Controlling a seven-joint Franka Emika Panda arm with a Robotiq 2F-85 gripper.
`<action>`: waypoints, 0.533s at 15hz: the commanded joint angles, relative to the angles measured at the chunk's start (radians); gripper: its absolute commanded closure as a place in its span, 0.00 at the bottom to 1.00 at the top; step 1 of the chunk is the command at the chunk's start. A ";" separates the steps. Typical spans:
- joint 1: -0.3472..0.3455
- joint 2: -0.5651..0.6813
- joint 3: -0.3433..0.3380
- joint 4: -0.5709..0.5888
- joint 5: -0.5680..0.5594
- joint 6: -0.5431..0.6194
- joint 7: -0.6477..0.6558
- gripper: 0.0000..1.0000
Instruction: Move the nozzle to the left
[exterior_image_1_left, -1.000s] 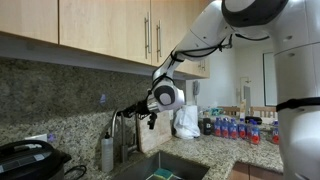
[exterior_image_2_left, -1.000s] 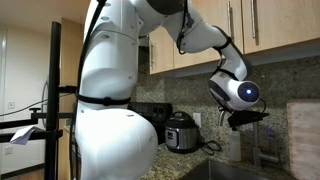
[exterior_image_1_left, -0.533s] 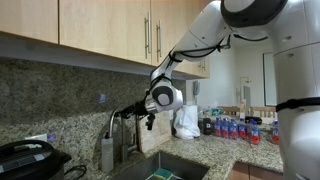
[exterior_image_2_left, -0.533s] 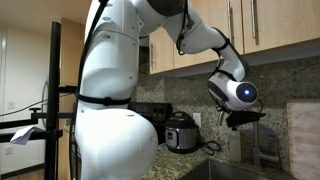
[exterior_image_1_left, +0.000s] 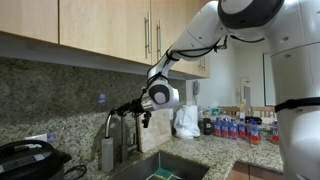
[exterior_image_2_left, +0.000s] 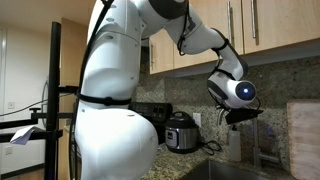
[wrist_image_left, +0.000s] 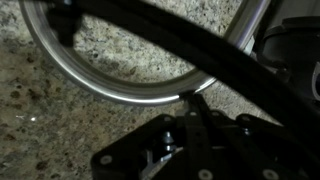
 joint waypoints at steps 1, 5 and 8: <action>0.006 0.022 0.007 0.051 -0.009 -0.008 0.003 0.95; 0.006 0.033 0.003 0.056 0.008 -0.015 0.003 0.95; -0.003 0.009 -0.008 0.031 0.022 -0.021 0.002 0.95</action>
